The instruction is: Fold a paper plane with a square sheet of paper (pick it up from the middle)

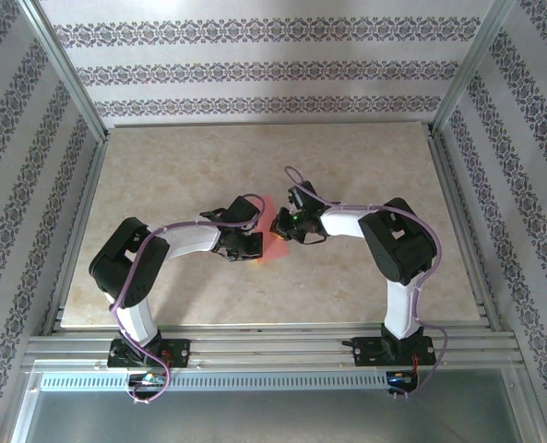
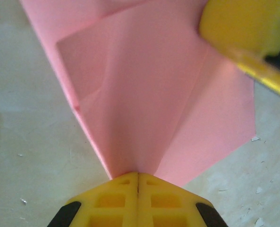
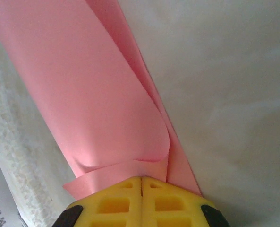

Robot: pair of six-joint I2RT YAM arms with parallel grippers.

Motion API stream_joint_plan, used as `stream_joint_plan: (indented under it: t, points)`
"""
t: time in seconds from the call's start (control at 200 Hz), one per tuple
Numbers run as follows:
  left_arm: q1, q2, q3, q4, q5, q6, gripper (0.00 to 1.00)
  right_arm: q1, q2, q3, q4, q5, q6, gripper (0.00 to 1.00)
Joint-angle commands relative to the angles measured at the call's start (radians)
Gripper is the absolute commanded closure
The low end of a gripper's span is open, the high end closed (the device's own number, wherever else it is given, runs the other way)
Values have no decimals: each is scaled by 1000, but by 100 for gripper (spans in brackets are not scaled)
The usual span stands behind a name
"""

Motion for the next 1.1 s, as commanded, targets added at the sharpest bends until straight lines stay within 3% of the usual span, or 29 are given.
stream_joint_plan:
  t: [0.0,0.17,0.415,0.615,0.779,1.094]
  points:
    - [-8,21,-20,-112,-8,59,100,-85,39,21,-66,133,-37,95]
    - [-3,28,7,-138,16,148,100,-111,-39,18,-51,124,-57,94]
    - [10,-25,44,-133,47,188,100,-72,-96,-26,-33,70,-42,95]
    - [10,-102,50,-74,73,134,100,-28,-92,-65,-9,62,-8,95]
    - [7,-133,5,75,80,42,98,-21,-73,-66,14,62,-5,95]
    - [6,-40,81,175,13,-20,93,-16,-33,-48,6,62,-7,95]
